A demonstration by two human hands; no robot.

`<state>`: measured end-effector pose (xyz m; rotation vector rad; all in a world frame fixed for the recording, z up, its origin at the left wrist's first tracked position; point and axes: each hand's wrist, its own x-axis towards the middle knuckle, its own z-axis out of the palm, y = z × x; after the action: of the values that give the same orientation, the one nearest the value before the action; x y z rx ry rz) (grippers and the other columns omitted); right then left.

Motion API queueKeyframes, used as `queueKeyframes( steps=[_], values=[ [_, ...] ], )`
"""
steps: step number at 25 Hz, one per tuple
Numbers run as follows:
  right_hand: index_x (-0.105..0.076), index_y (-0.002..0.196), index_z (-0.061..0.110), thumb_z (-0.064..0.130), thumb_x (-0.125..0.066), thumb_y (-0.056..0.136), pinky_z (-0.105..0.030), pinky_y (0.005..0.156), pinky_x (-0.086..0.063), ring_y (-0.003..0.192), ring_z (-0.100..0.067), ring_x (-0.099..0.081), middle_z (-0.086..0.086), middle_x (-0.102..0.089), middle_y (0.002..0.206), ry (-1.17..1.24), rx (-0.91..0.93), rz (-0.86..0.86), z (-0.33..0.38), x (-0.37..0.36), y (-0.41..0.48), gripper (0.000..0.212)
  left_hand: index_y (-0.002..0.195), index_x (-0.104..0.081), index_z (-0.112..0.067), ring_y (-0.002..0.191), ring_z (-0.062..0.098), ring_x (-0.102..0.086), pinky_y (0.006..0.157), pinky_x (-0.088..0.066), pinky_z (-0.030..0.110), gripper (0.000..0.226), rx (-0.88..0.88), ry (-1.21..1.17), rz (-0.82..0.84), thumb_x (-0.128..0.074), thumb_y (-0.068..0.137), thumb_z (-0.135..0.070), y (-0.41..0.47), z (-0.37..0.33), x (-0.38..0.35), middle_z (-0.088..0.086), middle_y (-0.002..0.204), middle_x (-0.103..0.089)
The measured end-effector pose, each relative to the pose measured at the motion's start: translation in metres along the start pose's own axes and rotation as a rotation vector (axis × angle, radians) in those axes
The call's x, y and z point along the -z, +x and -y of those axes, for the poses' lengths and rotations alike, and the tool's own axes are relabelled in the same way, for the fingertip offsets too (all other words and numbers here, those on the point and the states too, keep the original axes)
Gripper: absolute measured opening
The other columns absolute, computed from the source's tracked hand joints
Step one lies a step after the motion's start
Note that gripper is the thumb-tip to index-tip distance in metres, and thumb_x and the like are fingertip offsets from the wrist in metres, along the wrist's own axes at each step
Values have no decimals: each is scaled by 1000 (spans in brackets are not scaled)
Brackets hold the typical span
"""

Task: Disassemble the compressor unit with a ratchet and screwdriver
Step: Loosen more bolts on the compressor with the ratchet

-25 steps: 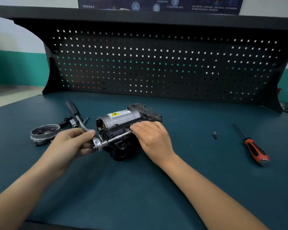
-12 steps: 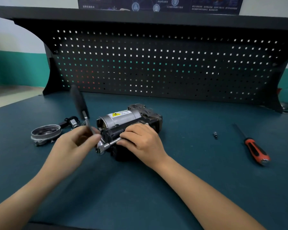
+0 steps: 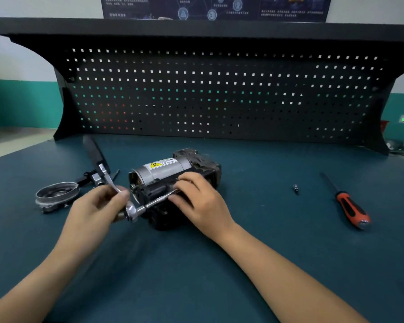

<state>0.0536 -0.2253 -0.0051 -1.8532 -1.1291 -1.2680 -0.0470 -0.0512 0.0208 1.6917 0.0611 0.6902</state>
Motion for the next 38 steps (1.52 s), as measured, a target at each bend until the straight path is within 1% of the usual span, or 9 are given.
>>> queueKeyframes(
  steps=[4,10,13,18,20,26,30,35,38],
  values=[
    [-72,78,1,13,-73,78,-33,67,-55,75,-25,-66,-8,-67,78,-86,-50,-89,-16,5,0,12,82,-61,-6,45,9,-60,45,-50,16,14,462,-409,17,-52,92,-11,13,4,1,-2,54,-64],
    [-75,86,7,14,-72,77,-34,72,-53,84,-21,-67,-1,-72,86,-64,1,-16,-23,6,2,12,84,-62,-6,47,7,-60,48,-52,15,15,421,-368,33,-53,92,-15,9,6,1,-2,56,-63],
    [-75,86,8,13,-71,77,-34,75,-52,84,-22,-67,-1,-71,85,-52,4,7,-25,8,4,11,81,-66,-15,57,1,-60,59,-51,11,13,95,-121,47,-57,90,-14,5,5,2,-4,65,-64],
    [-74,86,7,14,-71,77,-36,79,-51,83,-23,-67,-2,-71,85,-54,6,46,-26,9,6,12,91,-58,-15,80,14,-60,74,-44,21,25,-992,724,271,-41,97,-32,-6,2,14,-6,89,-60],
    [-74,87,7,14,-70,78,-38,80,-51,83,-22,-67,-2,-71,85,-51,2,47,-25,9,6,12,96,-56,-17,81,17,-63,74,-45,23,23,-1121,824,243,-37,100,-28,-7,8,16,0,90,-65],
    [-71,97,0,15,-53,86,-35,73,-54,85,-25,-67,-12,-68,94,-213,46,21,-14,2,2,26,82,-69,-12,58,5,-60,57,-51,10,10,160,-128,35,-60,86,-16,6,10,7,-2,66,-68],
    [-71,92,1,13,-53,86,-34,74,-53,80,-24,-67,-9,-68,87,-157,67,10,-13,3,2,23,87,-67,-4,51,3,-59,50,-48,15,16,365,-249,33,-59,86,-17,11,15,7,-2,61,-67],
    [-74,82,5,19,-63,83,-33,74,-51,78,-22,-66,-4,-70,83,-64,79,-22,-18,4,4,18,82,-73,-40,77,-7,-64,77,-48,9,17,-217,46,17,-62,81,-27,-4,5,4,-16,89,-72],
    [-74,81,6,19,-68,81,-33,74,-50,76,-22,-66,-3,-70,83,-68,73,-12,-20,4,6,15,95,-69,-19,90,5,-59,84,-43,12,26,-797,509,151,-48,95,-35,-11,8,7,-13,102,-61]
  ],
)
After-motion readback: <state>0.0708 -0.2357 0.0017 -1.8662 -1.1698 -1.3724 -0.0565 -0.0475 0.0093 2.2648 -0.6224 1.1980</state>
